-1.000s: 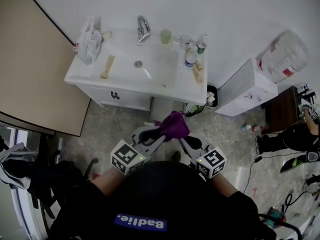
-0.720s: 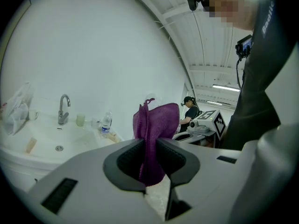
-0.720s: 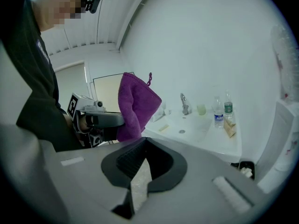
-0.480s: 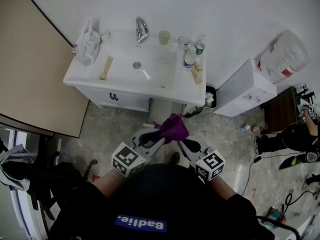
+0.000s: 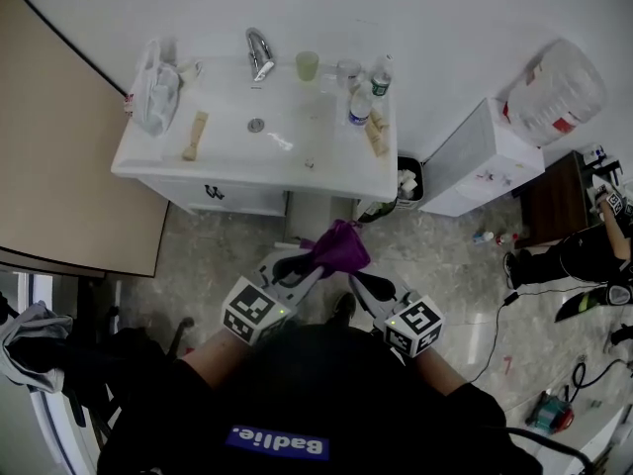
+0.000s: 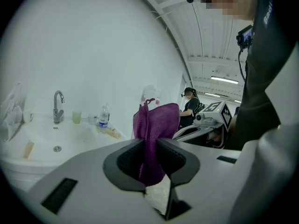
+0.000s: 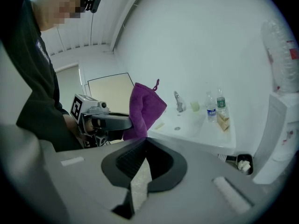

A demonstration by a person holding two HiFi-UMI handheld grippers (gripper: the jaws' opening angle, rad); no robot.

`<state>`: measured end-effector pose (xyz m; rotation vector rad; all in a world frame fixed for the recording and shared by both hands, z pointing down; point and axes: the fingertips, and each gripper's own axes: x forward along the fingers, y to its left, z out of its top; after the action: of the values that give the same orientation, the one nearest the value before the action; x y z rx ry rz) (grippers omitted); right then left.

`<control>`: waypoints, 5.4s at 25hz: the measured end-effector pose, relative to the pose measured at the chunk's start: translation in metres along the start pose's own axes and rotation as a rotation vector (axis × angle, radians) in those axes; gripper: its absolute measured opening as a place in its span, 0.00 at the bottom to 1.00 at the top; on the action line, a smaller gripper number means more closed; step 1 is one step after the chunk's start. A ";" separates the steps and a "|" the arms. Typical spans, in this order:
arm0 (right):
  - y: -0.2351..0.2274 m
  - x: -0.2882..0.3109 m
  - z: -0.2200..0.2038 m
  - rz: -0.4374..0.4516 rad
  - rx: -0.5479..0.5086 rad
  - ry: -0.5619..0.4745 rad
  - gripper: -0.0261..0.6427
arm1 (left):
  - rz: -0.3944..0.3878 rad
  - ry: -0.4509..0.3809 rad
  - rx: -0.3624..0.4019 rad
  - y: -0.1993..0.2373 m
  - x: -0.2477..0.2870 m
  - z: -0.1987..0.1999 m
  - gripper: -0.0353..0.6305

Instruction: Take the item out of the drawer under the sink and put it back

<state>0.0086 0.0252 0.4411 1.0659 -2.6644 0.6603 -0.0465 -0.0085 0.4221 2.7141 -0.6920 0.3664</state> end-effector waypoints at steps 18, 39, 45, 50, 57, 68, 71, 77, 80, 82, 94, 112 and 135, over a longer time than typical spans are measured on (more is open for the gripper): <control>-0.058 -0.024 -0.032 -0.052 0.097 0.037 0.04 | 0.050 0.314 0.192 0.070 0.118 -0.099 0.17; -0.125 -0.045 -0.118 -0.103 0.251 0.243 0.04 | 0.029 0.710 0.308 0.182 0.248 -0.282 0.17; -0.131 -0.035 -0.140 -0.095 0.314 0.273 0.04 | 0.018 0.803 0.349 0.205 0.259 -0.325 0.18; -0.139 -0.037 -0.155 -0.110 0.345 0.295 0.04 | -0.017 0.833 0.377 0.214 0.265 -0.343 0.18; -0.152 -0.039 -0.166 -0.128 0.362 0.309 0.04 | -0.039 0.888 0.405 0.226 0.279 -0.369 0.18; -0.165 -0.041 -0.159 -0.174 0.355 0.280 0.04 | -0.075 0.964 0.372 0.218 0.291 -0.383 0.28; -0.165 -0.038 -0.147 -0.172 0.345 0.252 0.04 | -0.089 0.968 0.388 0.212 0.285 -0.373 0.31; -0.153 -0.030 -0.118 -0.152 0.300 0.208 0.04 | -0.052 0.893 0.349 0.201 0.268 -0.338 0.31; -0.147 -0.028 -0.106 -0.149 0.283 0.177 0.04 | -0.028 0.871 0.336 0.195 0.254 -0.325 0.31; -0.143 -0.026 -0.098 -0.150 0.271 0.156 0.04 | -0.016 0.852 0.332 0.190 0.243 -0.314 0.31; -0.106 -0.018 -0.051 -0.138 0.223 0.037 0.04 | 0.094 0.563 0.111 0.143 0.157 -0.225 0.31; -0.036 0.010 -0.006 -0.031 0.132 -0.044 0.04 | -0.044 0.106 0.032 0.026 0.048 -0.037 0.24; 0.035 0.010 0.077 0.090 -0.031 -0.182 0.04 | -0.138 -0.152 -0.011 -0.028 -0.019 0.063 0.06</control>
<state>-0.0240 0.0051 0.3648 1.0507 -2.8827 0.5601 -0.0383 0.0005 0.3518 2.7808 -0.5396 0.1234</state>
